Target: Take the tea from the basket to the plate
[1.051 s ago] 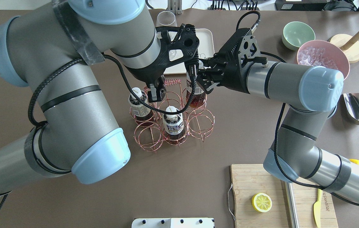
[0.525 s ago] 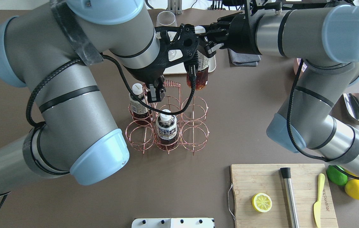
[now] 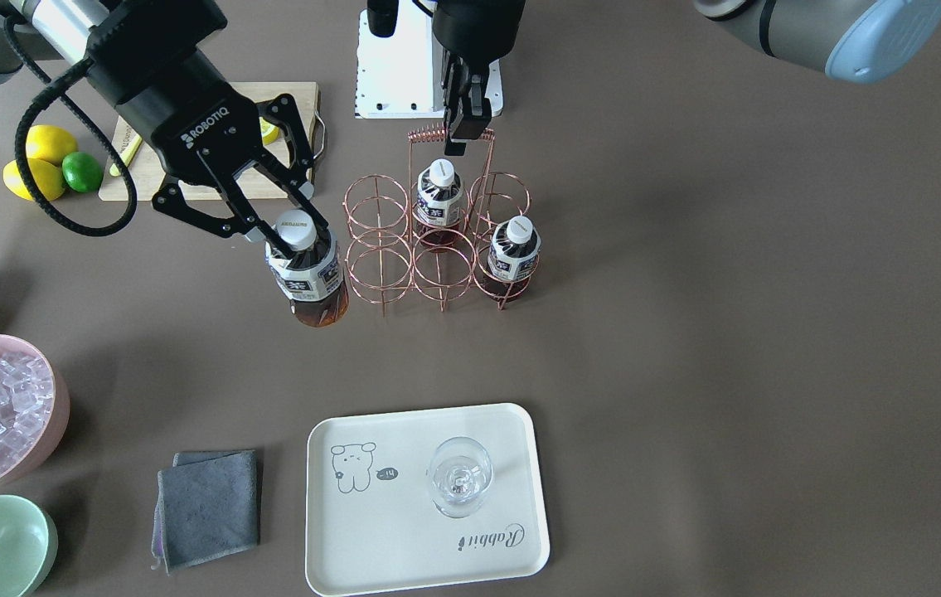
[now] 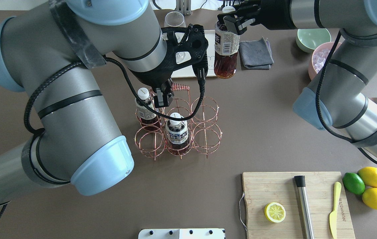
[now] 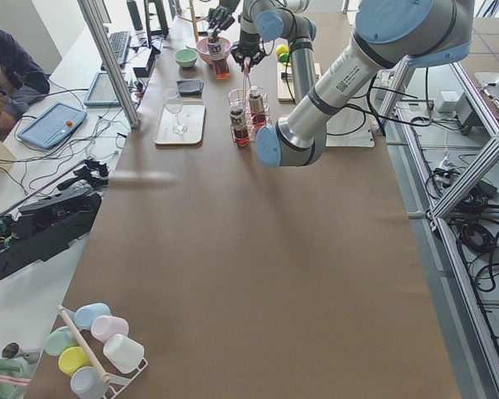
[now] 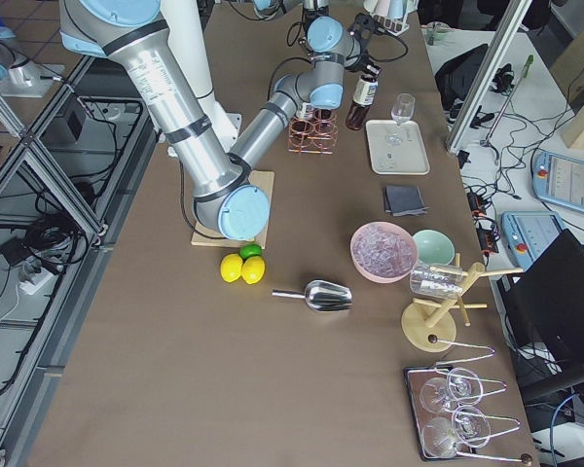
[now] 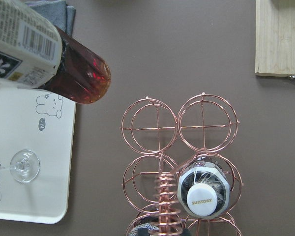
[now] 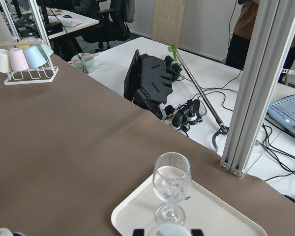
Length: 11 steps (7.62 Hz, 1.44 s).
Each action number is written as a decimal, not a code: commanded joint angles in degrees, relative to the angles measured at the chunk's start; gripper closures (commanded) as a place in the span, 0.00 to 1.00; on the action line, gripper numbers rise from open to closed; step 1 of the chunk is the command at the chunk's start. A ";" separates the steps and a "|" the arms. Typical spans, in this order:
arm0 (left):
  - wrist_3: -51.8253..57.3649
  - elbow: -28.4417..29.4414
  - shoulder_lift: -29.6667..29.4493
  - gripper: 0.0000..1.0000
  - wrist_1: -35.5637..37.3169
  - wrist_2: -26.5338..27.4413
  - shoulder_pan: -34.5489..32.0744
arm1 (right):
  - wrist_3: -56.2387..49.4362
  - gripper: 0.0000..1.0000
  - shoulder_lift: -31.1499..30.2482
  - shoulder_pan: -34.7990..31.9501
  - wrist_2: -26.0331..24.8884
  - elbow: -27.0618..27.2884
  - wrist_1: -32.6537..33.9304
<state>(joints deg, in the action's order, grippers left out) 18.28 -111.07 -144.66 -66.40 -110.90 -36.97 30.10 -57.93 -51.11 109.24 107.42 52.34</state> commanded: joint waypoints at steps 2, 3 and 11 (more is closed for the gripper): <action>0.09 -2.21 -0.45 1.00 2.57 -0.28 -1.51 | -1.10 1.00 0.62 -2.85 -0.52 -16.03 -17.53; 0.17 -3.17 -0.45 1.00 4.15 -1.93 -3.70 | -1.01 1.00 2.28 -3.81 -0.52 -20.71 -21.28; 32.19 -2.93 13.85 1.00 9.88 -17.85 -36.90 | 2.07 1.00 11.35 3.74 -17.13 -39.39 -34.76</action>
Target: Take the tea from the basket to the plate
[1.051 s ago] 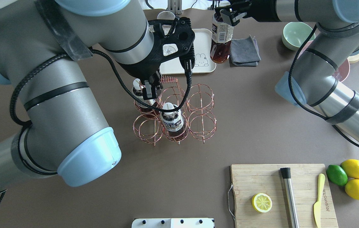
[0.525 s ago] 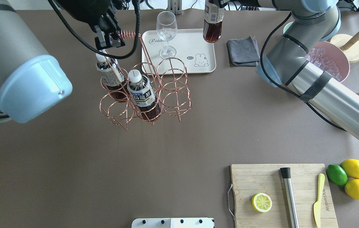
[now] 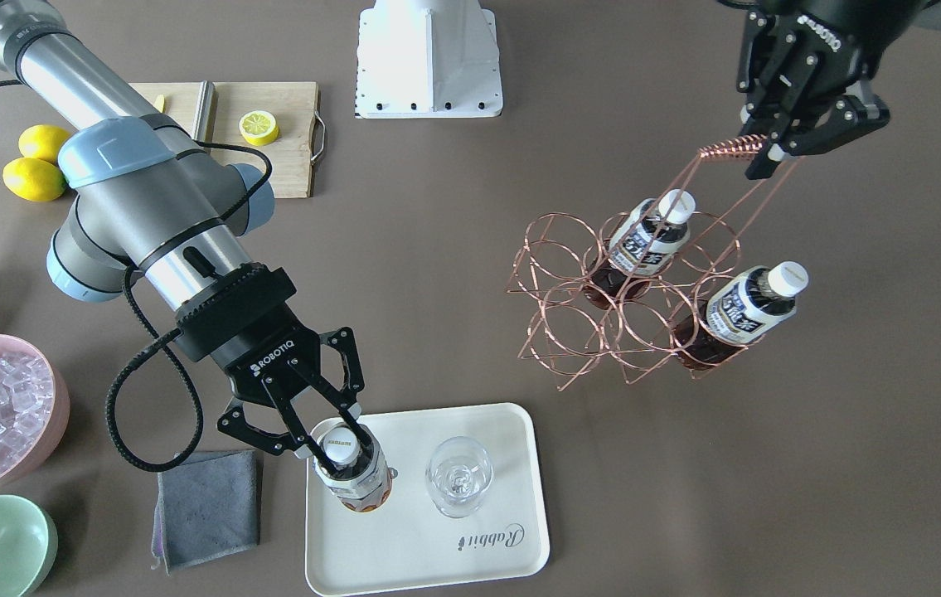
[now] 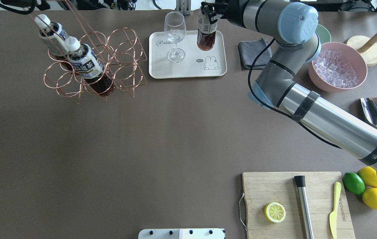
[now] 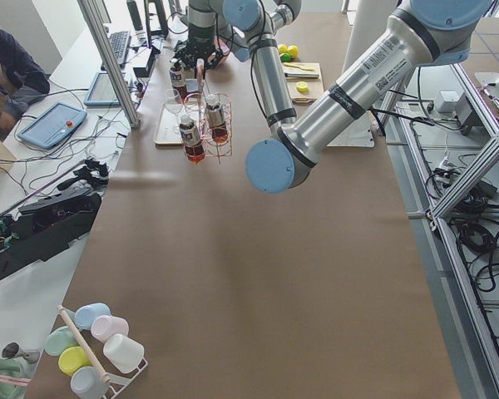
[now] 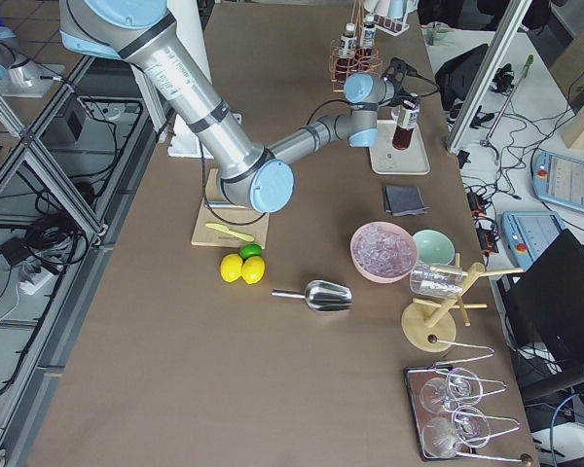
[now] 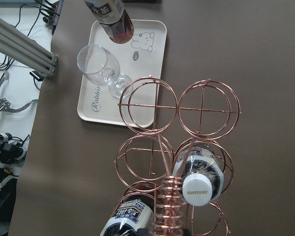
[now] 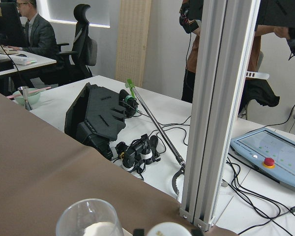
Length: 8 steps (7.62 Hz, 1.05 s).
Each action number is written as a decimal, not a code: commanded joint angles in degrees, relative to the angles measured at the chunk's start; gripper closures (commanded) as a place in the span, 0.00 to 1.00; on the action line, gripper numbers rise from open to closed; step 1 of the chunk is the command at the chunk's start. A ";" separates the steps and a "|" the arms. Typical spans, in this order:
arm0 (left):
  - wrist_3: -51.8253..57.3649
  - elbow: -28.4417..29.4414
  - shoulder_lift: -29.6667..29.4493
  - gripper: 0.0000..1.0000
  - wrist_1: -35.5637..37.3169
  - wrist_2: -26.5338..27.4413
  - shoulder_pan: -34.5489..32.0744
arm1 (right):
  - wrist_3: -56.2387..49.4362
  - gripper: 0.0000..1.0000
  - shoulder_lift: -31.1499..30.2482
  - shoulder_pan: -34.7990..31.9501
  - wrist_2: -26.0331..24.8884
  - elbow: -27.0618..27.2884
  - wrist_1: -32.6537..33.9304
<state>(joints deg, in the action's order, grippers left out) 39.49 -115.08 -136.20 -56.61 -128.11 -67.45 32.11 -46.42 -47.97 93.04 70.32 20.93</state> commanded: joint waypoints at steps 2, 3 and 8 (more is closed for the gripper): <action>23.11 6.41 8.74 1.00 0.01 -2.57 -13.46 | -0.12 1.00 -0.34 0.95 -0.93 -3.52 -3.52; 27.78 8.10 11.28 1.00 -0.25 -2.67 -15.67 | -0.21 1.00 -0.60 1.30 -1.02 -3.61 -3.53; 36.27 24.50 17.00 1.00 -14.15 -2.58 -21.05 | -0.47 1.00 -1.57 4.37 -4.53 -4.93 -5.72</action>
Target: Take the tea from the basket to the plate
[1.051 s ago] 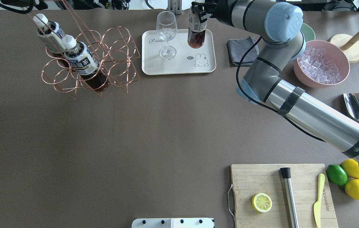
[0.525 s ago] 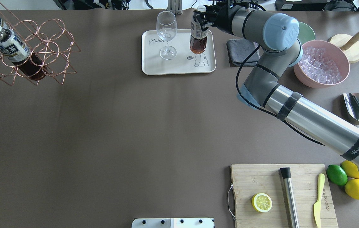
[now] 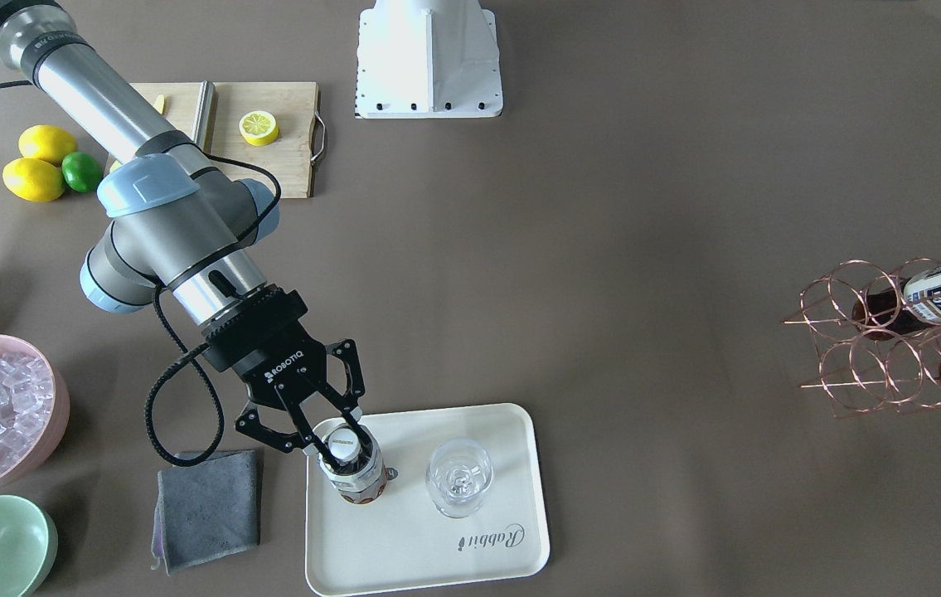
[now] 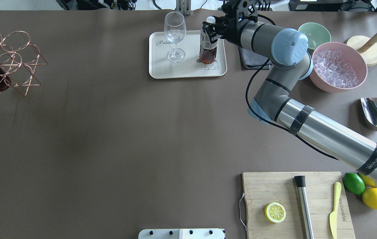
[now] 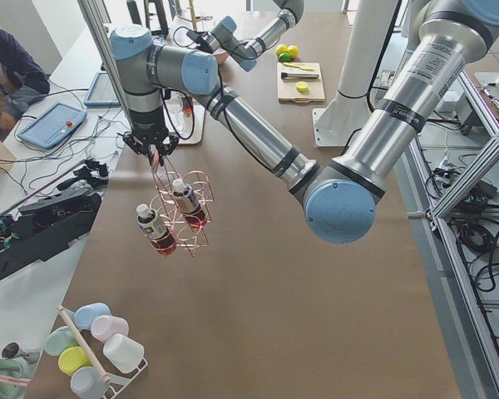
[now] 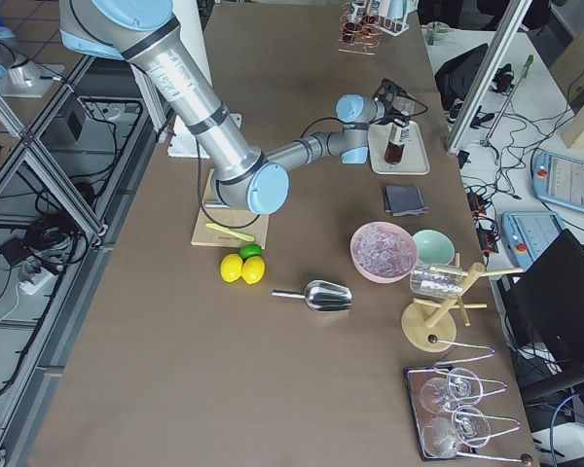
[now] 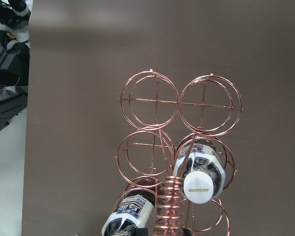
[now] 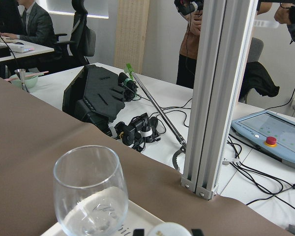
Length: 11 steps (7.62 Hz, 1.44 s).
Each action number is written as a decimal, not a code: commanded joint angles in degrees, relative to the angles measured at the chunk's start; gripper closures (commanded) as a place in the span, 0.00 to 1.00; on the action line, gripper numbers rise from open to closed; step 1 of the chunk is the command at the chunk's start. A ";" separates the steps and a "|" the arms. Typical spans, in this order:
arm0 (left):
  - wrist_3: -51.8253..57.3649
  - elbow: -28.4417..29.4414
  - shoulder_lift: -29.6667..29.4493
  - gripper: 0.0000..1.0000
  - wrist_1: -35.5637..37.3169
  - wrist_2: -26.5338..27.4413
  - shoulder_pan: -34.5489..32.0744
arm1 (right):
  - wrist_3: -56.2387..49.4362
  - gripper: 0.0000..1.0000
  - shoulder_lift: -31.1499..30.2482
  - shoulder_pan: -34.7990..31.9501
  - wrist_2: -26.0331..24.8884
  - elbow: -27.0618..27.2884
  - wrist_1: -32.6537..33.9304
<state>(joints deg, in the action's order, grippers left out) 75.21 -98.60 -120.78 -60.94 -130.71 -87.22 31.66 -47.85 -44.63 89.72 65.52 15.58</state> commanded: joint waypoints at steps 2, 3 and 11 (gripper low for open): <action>0.64 13.33 1.52 1.00 -15.50 0.02 -1.63 | -0.11 0.53 -0.14 1.04 -1.30 -0.04 -0.37; 0.64 14.48 1.52 1.00 -16.56 0.02 -1.72 | -0.11 0.01 -0.14 1.04 -1.56 -0.04 -0.46; 0.46 20.38 1.52 1.00 -24.05 0.54 -1.63 | 0.33 0.00 -2.23 -3.26 5.63 13.70 15.13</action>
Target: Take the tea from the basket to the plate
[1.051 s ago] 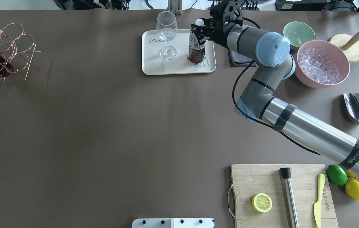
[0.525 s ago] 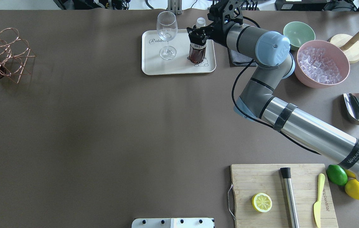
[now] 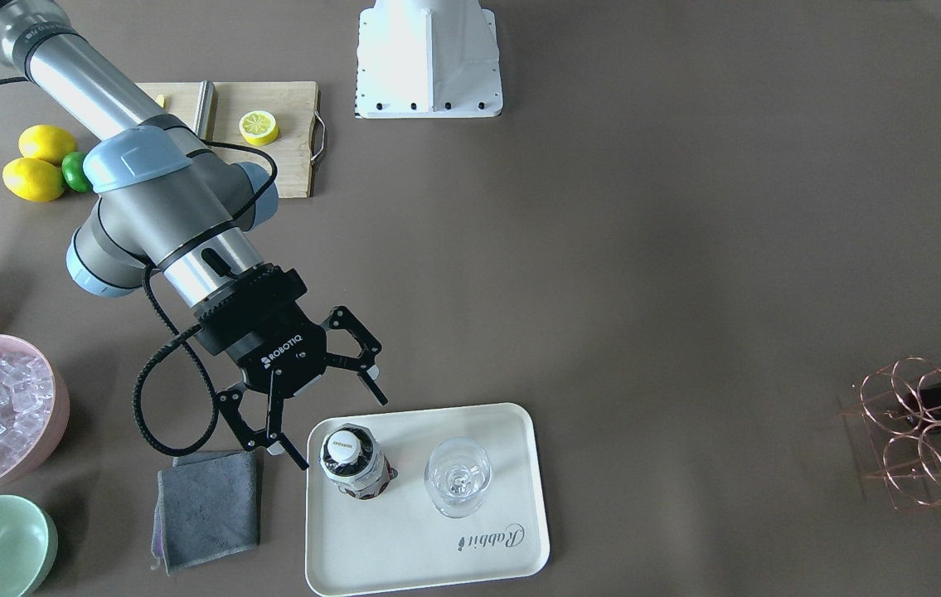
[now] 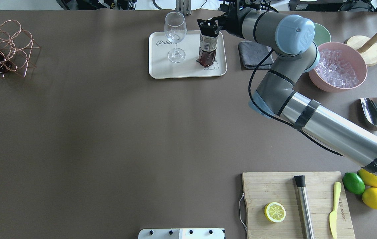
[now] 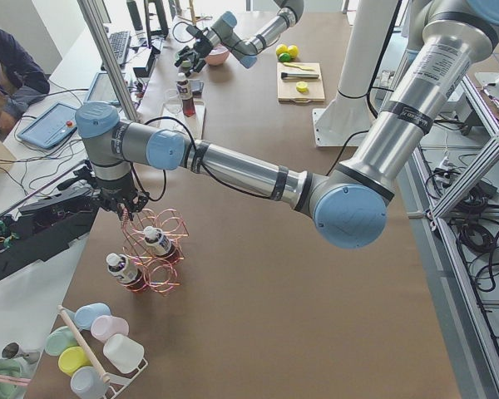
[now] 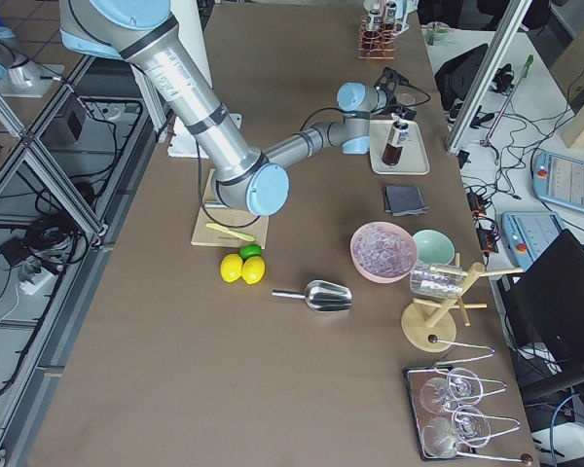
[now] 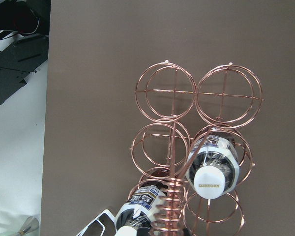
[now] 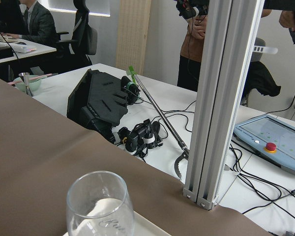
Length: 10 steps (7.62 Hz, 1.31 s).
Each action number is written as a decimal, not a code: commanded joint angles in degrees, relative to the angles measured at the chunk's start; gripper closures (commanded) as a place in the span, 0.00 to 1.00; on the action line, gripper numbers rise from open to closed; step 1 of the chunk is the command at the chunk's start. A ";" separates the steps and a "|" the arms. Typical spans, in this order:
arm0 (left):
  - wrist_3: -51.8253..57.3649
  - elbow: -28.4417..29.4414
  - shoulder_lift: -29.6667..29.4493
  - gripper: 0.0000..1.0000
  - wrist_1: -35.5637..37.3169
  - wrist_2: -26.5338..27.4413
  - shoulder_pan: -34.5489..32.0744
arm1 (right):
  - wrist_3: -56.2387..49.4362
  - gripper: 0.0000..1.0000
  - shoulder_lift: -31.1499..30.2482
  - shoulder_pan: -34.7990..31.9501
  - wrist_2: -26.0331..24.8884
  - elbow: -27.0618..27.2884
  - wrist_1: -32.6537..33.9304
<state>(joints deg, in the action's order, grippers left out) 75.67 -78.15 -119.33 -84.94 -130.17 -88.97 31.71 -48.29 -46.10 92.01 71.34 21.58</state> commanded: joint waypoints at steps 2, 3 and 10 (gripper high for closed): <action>-0.25 0.01 0.77 1.00 -1.45 0.00 0.46 | 0.37 0.00 -9.58 -3.64 7.73 21.65 23.69; -0.26 0.01 0.94 1.00 -1.54 0.00 0.55 | 0.89 0.00 -14.07 -4.60 8.70 28.00 31.08; -0.43 -0.87 0.86 1.00 -1.37 0.00 0.55 | 9.34 0.00 -30.69 -16.34 25.09 41.95 67.71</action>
<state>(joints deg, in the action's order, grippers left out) 75.24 -78.79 -118.53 -86.34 -130.16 -88.41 42.00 -75.60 -56.56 108.82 113.02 84.82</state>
